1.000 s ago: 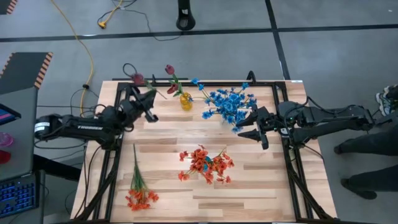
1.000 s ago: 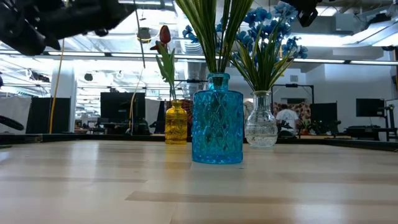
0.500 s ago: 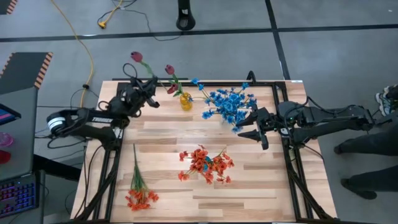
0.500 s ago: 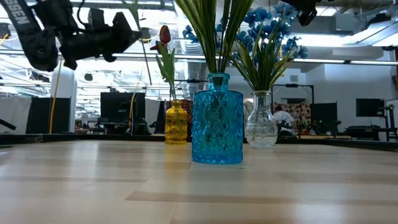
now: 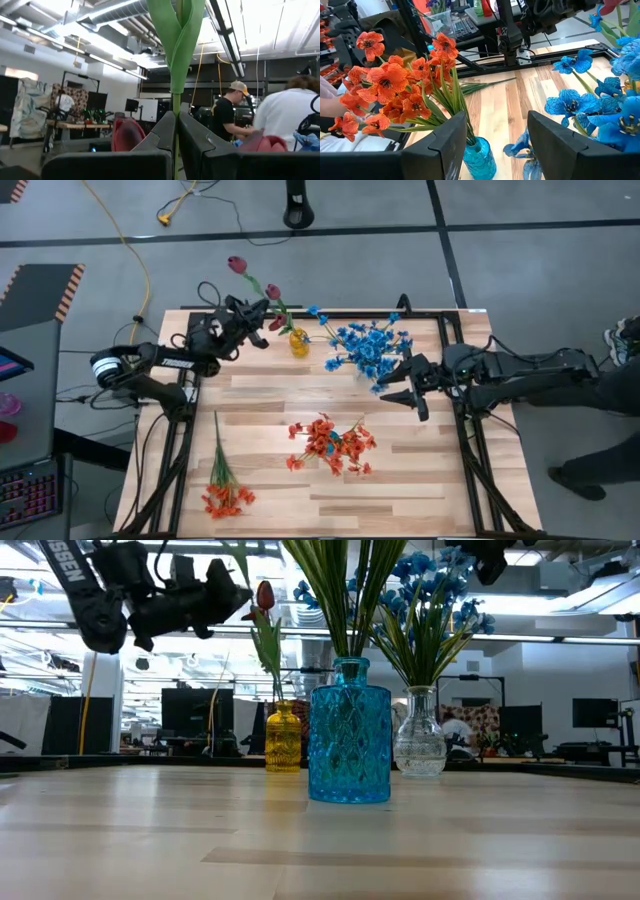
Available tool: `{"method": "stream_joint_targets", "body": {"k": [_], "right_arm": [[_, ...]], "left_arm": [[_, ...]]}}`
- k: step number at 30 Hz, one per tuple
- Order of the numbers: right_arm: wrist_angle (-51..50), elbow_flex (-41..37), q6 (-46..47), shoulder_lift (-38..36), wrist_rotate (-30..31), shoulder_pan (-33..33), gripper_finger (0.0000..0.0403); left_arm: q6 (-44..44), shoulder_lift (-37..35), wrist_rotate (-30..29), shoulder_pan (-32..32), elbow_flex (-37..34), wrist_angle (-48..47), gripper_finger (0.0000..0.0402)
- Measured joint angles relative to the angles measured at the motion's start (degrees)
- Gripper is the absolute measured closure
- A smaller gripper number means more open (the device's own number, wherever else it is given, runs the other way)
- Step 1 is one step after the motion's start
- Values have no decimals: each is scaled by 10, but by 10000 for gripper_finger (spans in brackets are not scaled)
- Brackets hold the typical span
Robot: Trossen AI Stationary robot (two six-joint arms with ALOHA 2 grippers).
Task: Sort flowers into vase by color
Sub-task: Put the red flower into the yellow vase
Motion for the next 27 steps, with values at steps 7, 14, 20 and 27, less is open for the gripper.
{"method": "stream_joint_targets", "body": {"k": [7,14,20,27], "right_arm": [[-1,0,0,11,0,0,168],[0,0,0,14,0,0,168],[2,0,0,14,0,0,168],[4,0,0,14,0,0,168]], "left_arm": [[-5,44,-1,-12,15,0,401],[20,67,2,-20,38,0,401],[20,101,20,-20,58,0,401],[38,140,20,-20,62,-2,401]]}}
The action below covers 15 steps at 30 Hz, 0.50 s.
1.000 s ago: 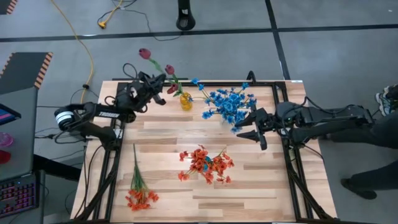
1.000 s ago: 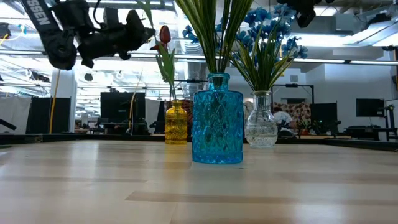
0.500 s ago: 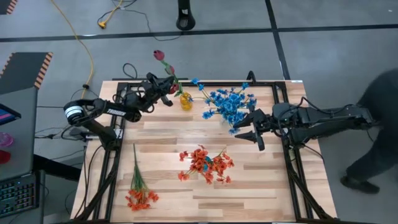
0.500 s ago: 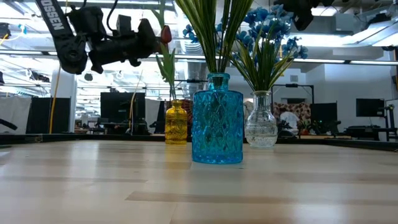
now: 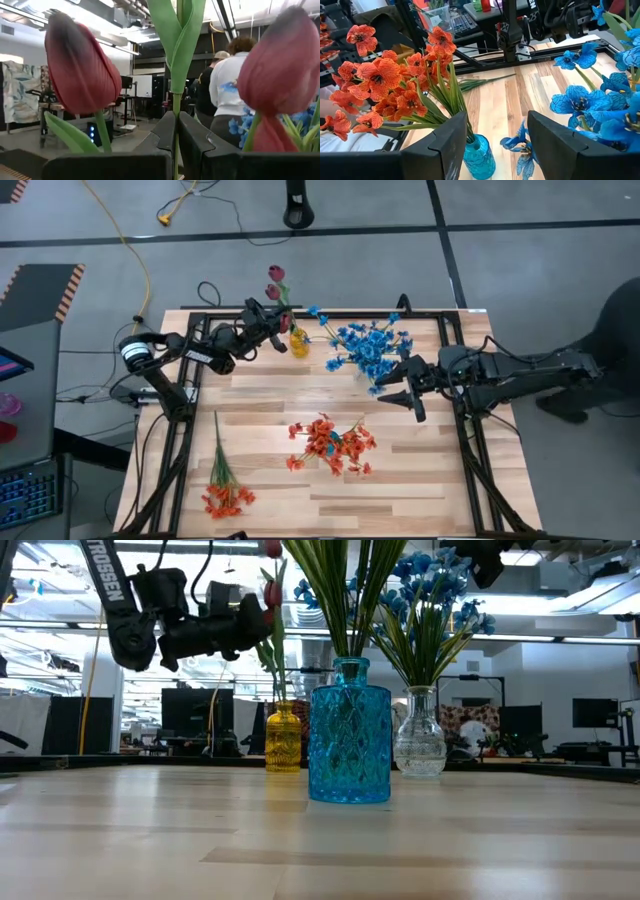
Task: Sort flowers into vase by color
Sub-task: Put the red flower into the yellow vase
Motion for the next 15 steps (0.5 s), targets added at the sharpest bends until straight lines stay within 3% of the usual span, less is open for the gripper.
{"method": "stream_joint_targets", "body": {"k": [15], "right_arm": [[0,0,0,0,-1,0,168]], "left_arm": [[13,5,6,0,0,-12,401]]}}
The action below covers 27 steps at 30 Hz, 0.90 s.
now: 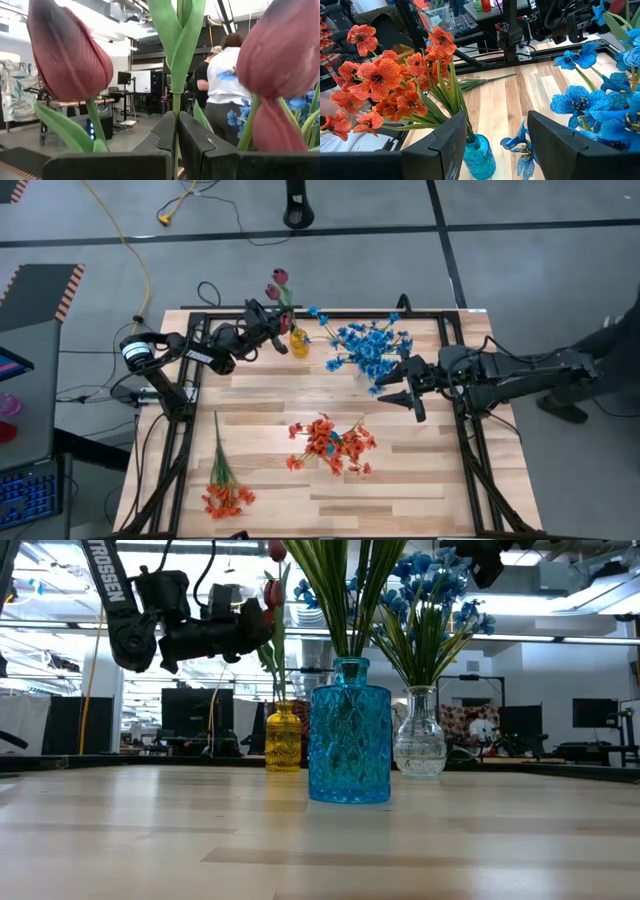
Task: Sort flowers into vase by color
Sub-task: Put the red flower into the yellow vase
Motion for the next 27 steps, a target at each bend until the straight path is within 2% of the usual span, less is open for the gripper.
{"method": "stream_joint_targets", "body": {"k": [11,15,19,27], "right_arm": [[0,0,0,0,0,0,168],[0,0,0,0,-1,0,168],[0,0,0,0,-1,0,168],[0,0,0,0,-1,0,168]], "left_arm": [[-1,0,0,0,0,-66,400],[13,0,-1,0,0,-77,387],[-5,0,-1,0,0,-88,355],[-1,0,-2,0,0,-93,260]]}}
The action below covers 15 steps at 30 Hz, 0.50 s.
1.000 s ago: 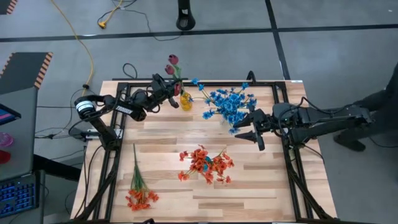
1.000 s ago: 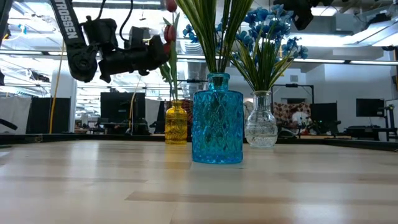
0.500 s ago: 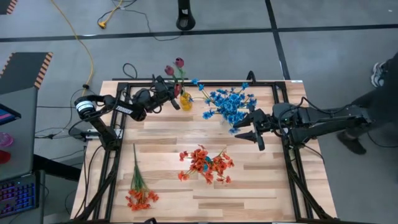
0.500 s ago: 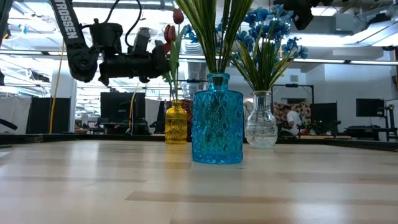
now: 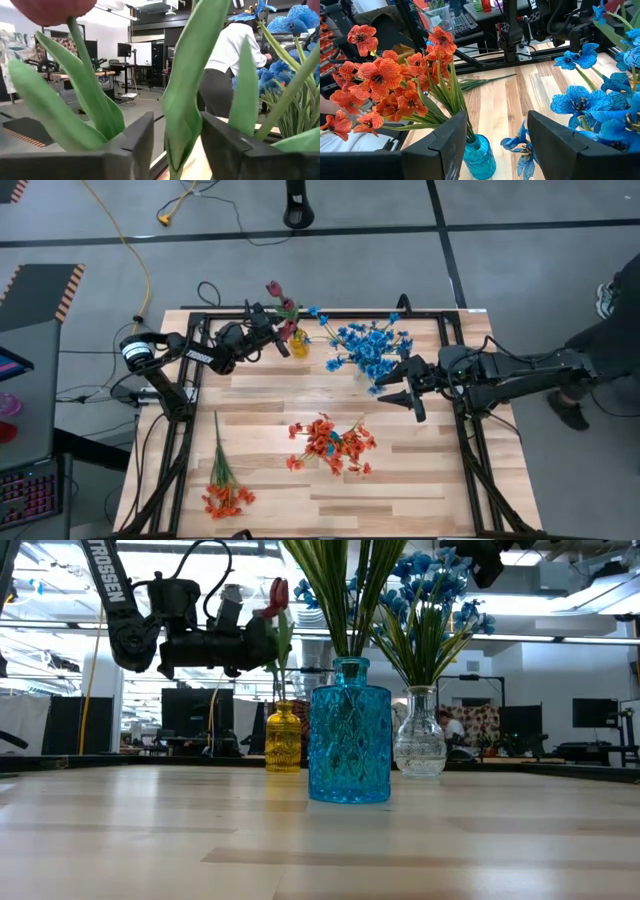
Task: Sort flowers into vase by color
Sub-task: Put the red flower into the yellow vase
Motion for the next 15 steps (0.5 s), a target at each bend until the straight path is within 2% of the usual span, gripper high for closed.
{"method": "stream_joint_targets", "body": {"k": [4,8,15], "right_arm": [[0,0,0,0,0,0,168],[0,0,12,0,0,0,168],[0,0,19,0,-1,0,168]], "left_arm": [[-2,-4,0,0,0,-12,218],[13,-31,0,0,0,-72,184],[24,-105,0,0,0,-203,153]]}}
